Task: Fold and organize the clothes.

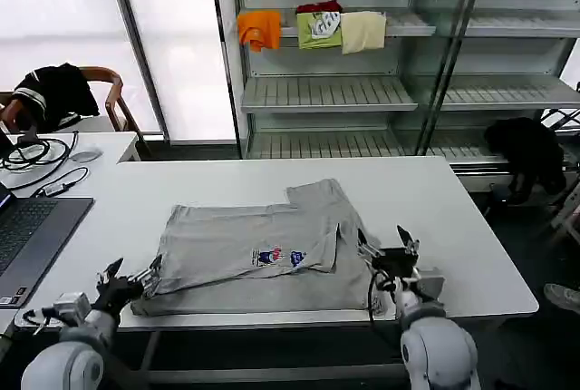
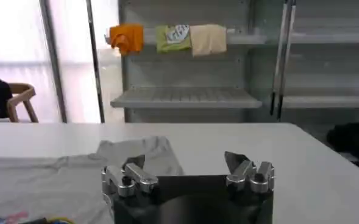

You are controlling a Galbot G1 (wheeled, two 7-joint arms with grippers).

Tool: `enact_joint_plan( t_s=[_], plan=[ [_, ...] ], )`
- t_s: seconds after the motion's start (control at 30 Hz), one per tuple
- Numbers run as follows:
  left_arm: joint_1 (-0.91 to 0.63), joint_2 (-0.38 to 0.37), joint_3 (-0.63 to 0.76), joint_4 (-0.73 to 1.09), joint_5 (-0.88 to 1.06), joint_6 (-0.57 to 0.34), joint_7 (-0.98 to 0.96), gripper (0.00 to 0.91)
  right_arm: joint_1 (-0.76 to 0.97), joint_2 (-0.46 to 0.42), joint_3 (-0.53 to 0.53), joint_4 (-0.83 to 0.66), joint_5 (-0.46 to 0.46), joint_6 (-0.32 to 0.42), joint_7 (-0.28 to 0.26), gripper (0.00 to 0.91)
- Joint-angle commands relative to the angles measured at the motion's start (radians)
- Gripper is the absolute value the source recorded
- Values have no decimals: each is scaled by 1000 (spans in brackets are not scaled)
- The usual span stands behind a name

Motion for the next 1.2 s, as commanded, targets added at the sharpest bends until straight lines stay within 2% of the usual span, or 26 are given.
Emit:
enact_joint_plan(
  t_s=[0.03, 0.13, 0.2, 0.37, 0.43, 0.6, 0.73, 0.83, 1.0, 1.03, 1.07, 1.1, 1.13, 1.17, 1.2],
  plan=[
    [-289, 20, 65, 181, 39, 9, 54, 907, 276, 32, -28, -277, 2, -5, -6, 907],
    [-356, 31, 119, 290, 71, 9, 83, 907, 353, 63, -30, -430, -32, 8, -7, 907],
    [-399, 40, 152, 346, 114, 10, 116, 907, 412, 92, -24, -546, -93, 25, -22, 907],
    [-474, 50, 202, 456, 182, 29, 138, 907, 528, 94, 33, -769, -189, 32, -38, 907],
    [-492, 48, 206, 481, 194, 29, 137, 907, 554, 94, 32, -852, -189, 47, -33, 907],
    [-523, 52, 219, 540, 229, 23, 152, 907, 569, 94, 32, -890, -178, 43, -39, 907],
    [-545, 45, 228, 584, 244, 12, 155, 907, 594, 94, 32, -937, -147, 79, -46, 907],
    [-554, 41, 232, 604, 257, 10, 161, 907, 598, 94, 26, -942, -125, 93, -69, 867],
    [-558, 37, 233, 625, 261, 8, 165, 907, 582, 94, 14, -920, -113, 96, -129, 856],
    [-557, 35, 232, 627, 260, 7, 167, 907, 579, 94, 11, -917, -115, 95, -136, 836],
    [-556, 34, 232, 629, 260, 6, 167, 897, 575, 94, 8, -915, -117, 92, -142, 665],
    [-555, 33, 232, 631, 260, 6, 167, 695, 573, 94, 2, -914, -125, 89, -150, 363],
    [-555, 30, 232, 633, 261, 7, 167, 373, 570, 94, 0, -914, -131, 86, -158, 0],
    [-555, 28, 232, 633, 262, 8, 167, 373, 565, 94, -3, -911, -138, 83, -169, 0],
    [-552, 27, 231, 631, 261, 9, 167, 20, 563, 94, -5, -910, -139, 83, -168, 0]
  ],
)
